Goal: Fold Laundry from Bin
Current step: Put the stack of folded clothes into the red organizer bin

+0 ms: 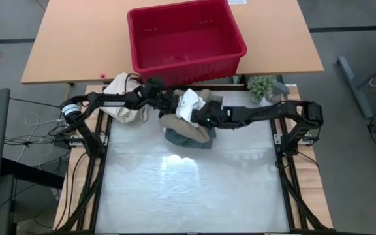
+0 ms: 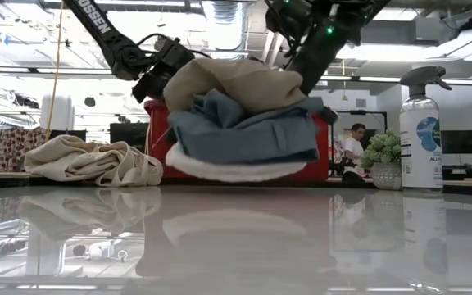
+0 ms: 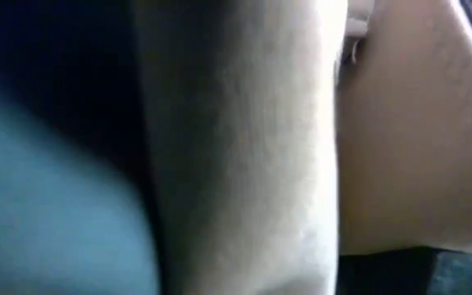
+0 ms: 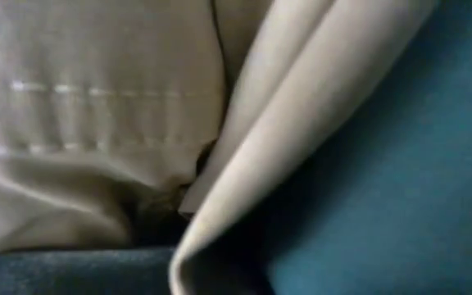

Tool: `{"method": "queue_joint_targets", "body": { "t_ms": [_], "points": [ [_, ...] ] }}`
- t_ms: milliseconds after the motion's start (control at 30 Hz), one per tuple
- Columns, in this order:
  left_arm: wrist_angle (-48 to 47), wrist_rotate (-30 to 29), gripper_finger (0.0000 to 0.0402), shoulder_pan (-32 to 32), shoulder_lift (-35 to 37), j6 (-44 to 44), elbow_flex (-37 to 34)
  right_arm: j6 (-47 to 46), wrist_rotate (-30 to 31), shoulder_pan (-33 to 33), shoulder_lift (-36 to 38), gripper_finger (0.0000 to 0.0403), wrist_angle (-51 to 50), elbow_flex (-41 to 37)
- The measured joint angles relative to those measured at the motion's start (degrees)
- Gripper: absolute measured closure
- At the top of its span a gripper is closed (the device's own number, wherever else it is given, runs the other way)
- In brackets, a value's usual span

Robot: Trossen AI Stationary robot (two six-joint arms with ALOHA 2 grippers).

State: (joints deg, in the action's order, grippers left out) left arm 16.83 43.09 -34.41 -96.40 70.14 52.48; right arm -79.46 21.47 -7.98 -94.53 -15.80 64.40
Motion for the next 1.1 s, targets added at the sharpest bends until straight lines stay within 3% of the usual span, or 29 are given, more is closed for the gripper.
{"method": "queue_joint_targets", "body": {
  "t_ms": [333, 700, 900, 1100],
  "points": [
    [-0.9, 3.3, 0.0314, -3.6, 0.0, 3.9, 9.4, 8.0, -3.7, -5.5, 0.9, 0.0272, -5.2, 7.6],
    [-11.9, 3.1, 0.0314, -5.5, 0.2, 2.0, 25.7, 21.8, -5.0, -12.3, 1.1, 0.0272, -21.6, 26.1],
    [-12.7, 1.6, 0.0314, -9.9, 0.0, 1.8, 32.5, 28.1, -10.2, -19.5, 0.5, 0.0272, -17.6, 31.6],
    [-11.7, -1.4, 0.0314, -14.3, -2.9, 2.7, 37.8, 30.8, -18.9, -28.3, -0.1, 0.0273, -7.1, 32.0]
  ]
}}
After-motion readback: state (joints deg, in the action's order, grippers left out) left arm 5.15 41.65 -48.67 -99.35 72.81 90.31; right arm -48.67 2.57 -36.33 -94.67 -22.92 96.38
